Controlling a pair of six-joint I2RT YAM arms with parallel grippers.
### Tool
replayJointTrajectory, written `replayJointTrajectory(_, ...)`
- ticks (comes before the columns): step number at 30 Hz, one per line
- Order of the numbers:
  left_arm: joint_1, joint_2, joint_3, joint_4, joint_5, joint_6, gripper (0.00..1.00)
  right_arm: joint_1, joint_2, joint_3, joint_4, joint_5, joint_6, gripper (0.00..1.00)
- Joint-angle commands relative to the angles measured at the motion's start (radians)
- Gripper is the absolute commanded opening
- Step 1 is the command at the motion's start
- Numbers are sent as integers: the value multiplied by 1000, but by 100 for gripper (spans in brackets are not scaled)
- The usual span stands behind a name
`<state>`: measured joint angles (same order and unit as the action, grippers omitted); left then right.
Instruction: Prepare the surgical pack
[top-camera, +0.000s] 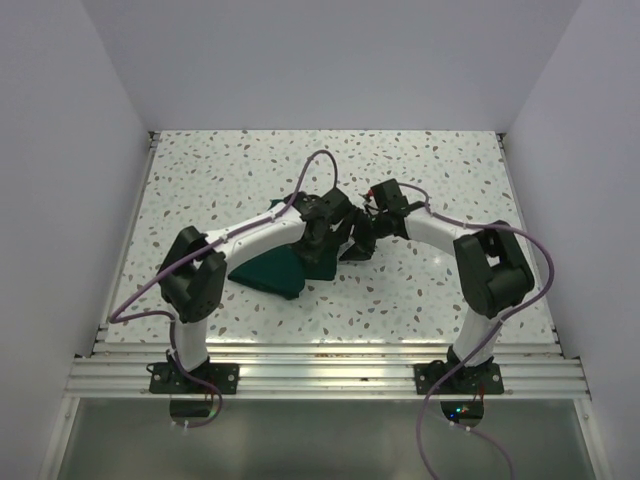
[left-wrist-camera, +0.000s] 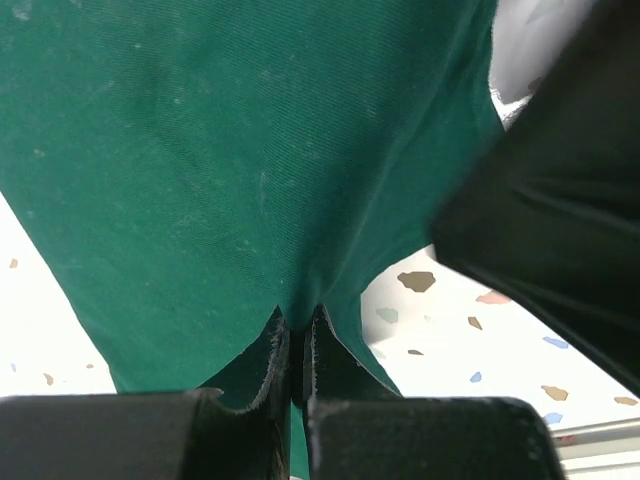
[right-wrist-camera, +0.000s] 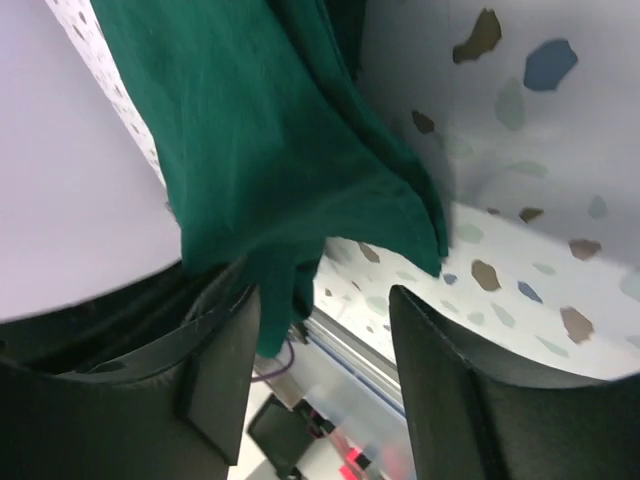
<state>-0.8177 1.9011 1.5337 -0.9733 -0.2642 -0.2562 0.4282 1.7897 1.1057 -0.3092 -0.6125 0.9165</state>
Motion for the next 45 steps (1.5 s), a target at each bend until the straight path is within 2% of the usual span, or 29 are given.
replayJointTrajectory(1,6,-25,-1,5,52,25,0,6,36,54,93,22,102,57)
replayJointTrajectory(2,6,-27,-1,5,49,20,23,7,37,57,91,22,102,57)
replayJointTrajectory(3,6,-28,-3,7,48,11,37,7,31,60,85,34,94,56)
replayJointTrajectory(5,6,-37,-7,16,57,-3,46,6,22,59,62,48,81,56)
replayJointTrajectory(6,6,-40,-15,18,56,-11,58,7,16,56,61,51,73,56)
replayJointTrajectory(9,5,-43,-44,25,65,-35,63,7,7,26,64,57,79,56)
replayJointTrajectory(17,-29,-63,-98,30,60,-83,66,6,8,-1,76,42,71,56)
replayJointTrajectory(21,-34,-65,-129,38,33,-92,62,6,11,-3,79,39,71,55)
replayJointTrajectory(27,-34,-63,-147,50,2,-94,39,7,13,-17,82,33,65,55)
replayJointTrajectory(29,-35,-65,-150,59,8,-92,36,9,14,-18,85,28,64,55)
replayJointTrajectory(33,-32,-77,-152,67,31,-87,24,12,10,-12,87,25,67,53)
replayJointTrajectory(34,-32,-86,-150,68,36,-86,14,14,4,-12,85,28,68,52)
replayJointTrajectory(35,-32,-91,-146,67,43,-84,9,15,-1,-12,84,30,70,48)
replayJointTrajectory(36,-32,-99,-142,64,46,-83,0,17,-6,-17,84,33,73,46)
replayJointTrajectory(45,5,-145,-127,68,123,-43,0,44,31,-15,156,19,79,21)
